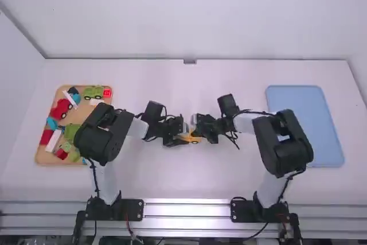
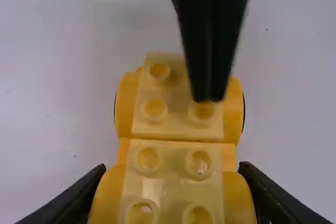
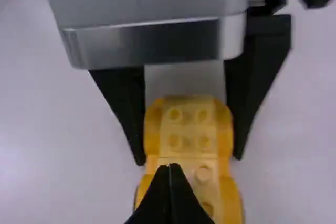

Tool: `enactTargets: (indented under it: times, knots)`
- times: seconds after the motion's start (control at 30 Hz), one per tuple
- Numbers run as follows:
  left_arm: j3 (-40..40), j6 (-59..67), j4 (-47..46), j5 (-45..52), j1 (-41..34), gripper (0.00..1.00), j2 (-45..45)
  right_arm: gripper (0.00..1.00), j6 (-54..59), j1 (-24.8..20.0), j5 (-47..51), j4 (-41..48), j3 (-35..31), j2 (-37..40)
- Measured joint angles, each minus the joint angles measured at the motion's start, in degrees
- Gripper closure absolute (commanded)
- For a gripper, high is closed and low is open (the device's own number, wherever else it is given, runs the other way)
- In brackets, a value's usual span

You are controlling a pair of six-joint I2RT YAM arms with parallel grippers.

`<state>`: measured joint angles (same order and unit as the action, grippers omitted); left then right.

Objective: Assemble lego blocks to make yellow taxi

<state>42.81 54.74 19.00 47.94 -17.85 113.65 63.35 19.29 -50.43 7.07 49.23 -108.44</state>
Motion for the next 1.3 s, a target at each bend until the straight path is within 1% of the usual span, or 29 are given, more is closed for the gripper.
enactTargets:
  times: [0.17, 0.37, 0.6, 0.7, 0.83, 0.9, 1.07, 1.23, 1.3]
  knots:
    - [0.0, 0.0, 0.07, -0.04, 0.0, 0.57, 0.0, 1.0, -0.94, -0.02, -0.02, 1.88, 1.22, -0.68]
    - [0.0, 0.0, 0.07, -0.04, 0.0, 0.58, 0.02, 1.0, -2.05, -0.02, -0.02, 1.88, 1.33, -0.83]
    - [0.0, 0.0, 0.09, -0.04, 0.0, 0.59, 0.02, 1.0, -0.09, -1.07, -1.44, 3.04, 1.49, -0.52]
    - [0.0, 0.0, 0.07, -0.04, 0.0, 0.59, 0.02, 1.0, 1.84, -3.02, -1.25, 4.59, 1.49, 2.14]
    - [0.0, 0.0, 0.15, -0.02, 0.0, 0.59, 0.02, 1.0, 2.62, -3.96, 0.02, 3.32, 1.49, 5.01]
    - [0.0, -0.02, 0.26, -0.04, 0.0, 0.59, 0.0, 1.0, 2.58, -3.65, 0.76, 3.32, 1.49, 5.16]
    - [0.0, -0.04, 0.28, -0.15, 0.0, 0.6, 0.0, 1.0, 2.23, -1.27, 3.3, 3.89, 1.49, 4.94]
    - [0.0, -0.07, 0.31, -0.17, 0.0, 0.6, 0.0, 1.0, -0.68, -0.09, 5.62, 2.08, 1.49, 2.03]
    - [0.0, -0.04, 0.24, -0.13, 0.0, 0.6, 0.02, 1.0, -1.55, -0.24, 4.68, 1.64, 2.03, 0.63]
